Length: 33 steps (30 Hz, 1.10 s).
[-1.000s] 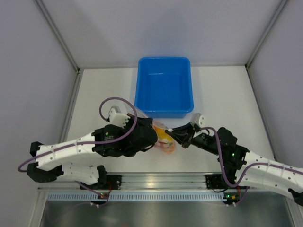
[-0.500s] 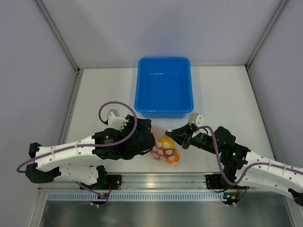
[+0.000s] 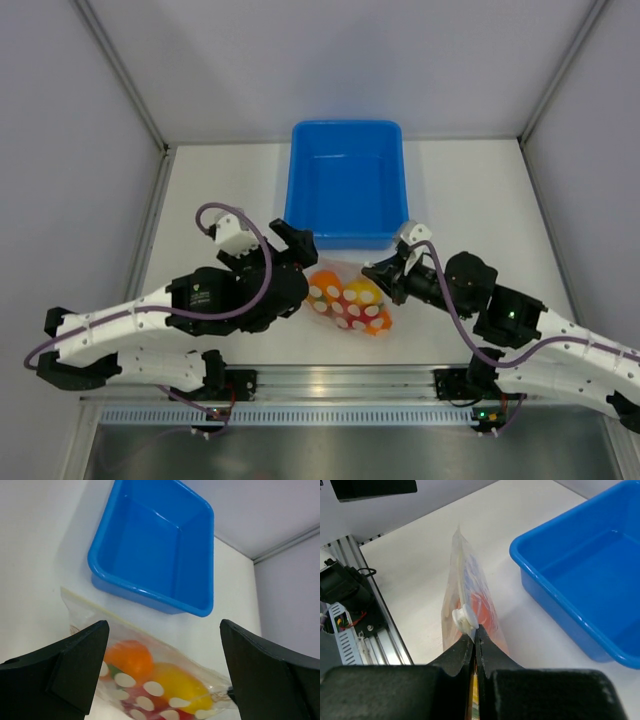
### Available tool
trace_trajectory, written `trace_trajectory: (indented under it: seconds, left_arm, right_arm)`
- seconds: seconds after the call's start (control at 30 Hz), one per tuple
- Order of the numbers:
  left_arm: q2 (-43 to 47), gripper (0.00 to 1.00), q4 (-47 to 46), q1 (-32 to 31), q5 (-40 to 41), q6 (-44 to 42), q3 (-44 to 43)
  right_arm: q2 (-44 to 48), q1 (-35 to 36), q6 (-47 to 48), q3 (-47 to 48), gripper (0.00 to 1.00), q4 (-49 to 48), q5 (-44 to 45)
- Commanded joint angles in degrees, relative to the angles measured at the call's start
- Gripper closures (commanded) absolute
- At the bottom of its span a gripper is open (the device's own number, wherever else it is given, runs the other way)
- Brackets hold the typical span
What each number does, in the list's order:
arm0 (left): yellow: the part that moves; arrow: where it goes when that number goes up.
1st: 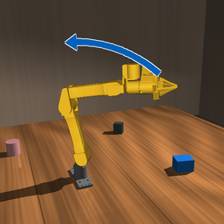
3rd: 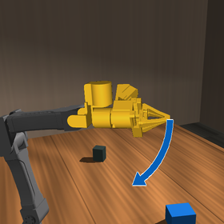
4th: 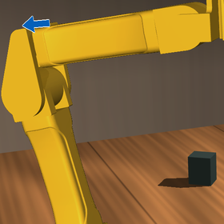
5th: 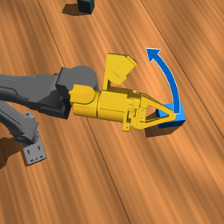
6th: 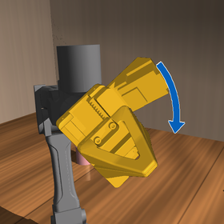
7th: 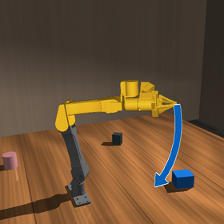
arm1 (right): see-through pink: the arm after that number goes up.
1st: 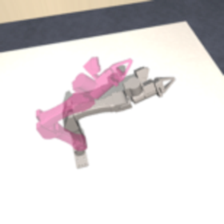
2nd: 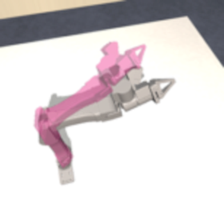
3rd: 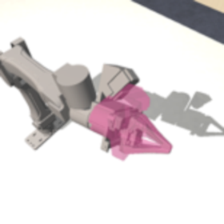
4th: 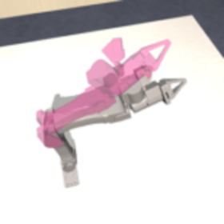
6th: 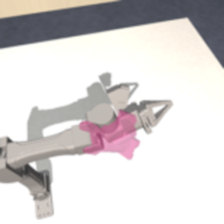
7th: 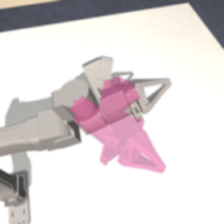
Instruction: Open the zip-top bag and remove the fake food
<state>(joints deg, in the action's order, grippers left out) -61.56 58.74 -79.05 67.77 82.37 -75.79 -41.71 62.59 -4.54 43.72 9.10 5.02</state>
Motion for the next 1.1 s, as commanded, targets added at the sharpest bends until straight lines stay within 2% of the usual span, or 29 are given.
trace_trajectory:
  seconds: [0.0,0.03,0.07,0.1,0.13,0.17,0.27,0.3,0.37,0.4,0.57,0.63,0.77,0.9,1.0,1.07]
  left_arm:
    - [-0.4,0.02,-10.7,0.0,3.4,-25.3,-0.3]
    - [0.6,0.02,-15.5,0.1,2.6,-31.0,1.1]
    - [1.2,0.02,-20.4,0.1,-1.5,-42.8,2.5]
    - [2.1,0.02,-26.0,0.3,-4.6,-49.4,4.1]
    - [4.2,0.02,-36.7,0.4,-7.5,-54.4,7.8]
    - [5.4,0.02,-40.8,0.4,-15.1,-62.6,9.4]
    - [9.3,0.02,-53.4,0.6,-27.1,-72.7,15.5]
    - [10.0,0.02,-54.2,0.6,-36.8,-77.8,16.2]
    - [11.6,0.02,-55.9,0.6,-44.6,-83.9,18.1]
    - [12.2,0.02,-56.6,0.6,-51.1,-85.4,18.7]
    - [15.9,0.02,-60.4,0.6,-69.3,-93.8,21.6]
    - [16.0,0.02,-60.3,0.6,-71.5,-96.6,22.0]
    - [13.6,0.05,-54.0,0.6,-77.1,-100.5,18.1]
    - [10.0,0.07,-50.2,0.7,-77.7,-102.8,14.5]
    - [7.3,0.15,-48.8,2.0,-79.4,-102.9,12.7]
    - [5.5,0.27,-48.5,4.9,-82.2,-102.0,11.7]
  right_arm:
    - [0.2,1.0,-1.0,6.8,1.0,7.8,3.2]
    - [0.2,0.8,-1.0,7.2,1.0,9.0,3.5]
    - [0.1,0.7,-0.9,7.8,1.0,10.6,3.9]
    - [0.0,0.6,-0.8,8.6,1.0,11.5,4.0]
    - [-0.2,0.2,-0.7,9.1,1.0,12.2,4.0]
    - [-0.5,-0.1,-0.7,10.0,1.0,12.9,4.1]
    - [-0.5,-1.2,-0.9,10.9,1.0,14.6,2.9]
    - [-0.5,-1.5,-1.0,11.4,1.0,14.8,1.2]
    - [-0.5,-2.4,-1.1,11.9,1.0,16.1,-1.0]
    - [-0.5,-2.7,-1.0,12.3,1.0,16.5,-3.0]
    - [-0.1,-3.6,2.0,13.0,1.0,19.1,-11.2]
    - [0.1,-3.6,2.7,13.2,1.0,19.4,-13.5]
    - [0.3,-3.6,4.0,13.4,1.0,19.6,-16.3]
    - [0.7,-3.6,6.2,13.4,1.0,18.8,-17.7]
    - [0.8,-3.6,6.7,13.4,1.0,18.8,-19.0]
    - [0.6,-3.6,7.1,13.4,1.0,18.8,-20.0]
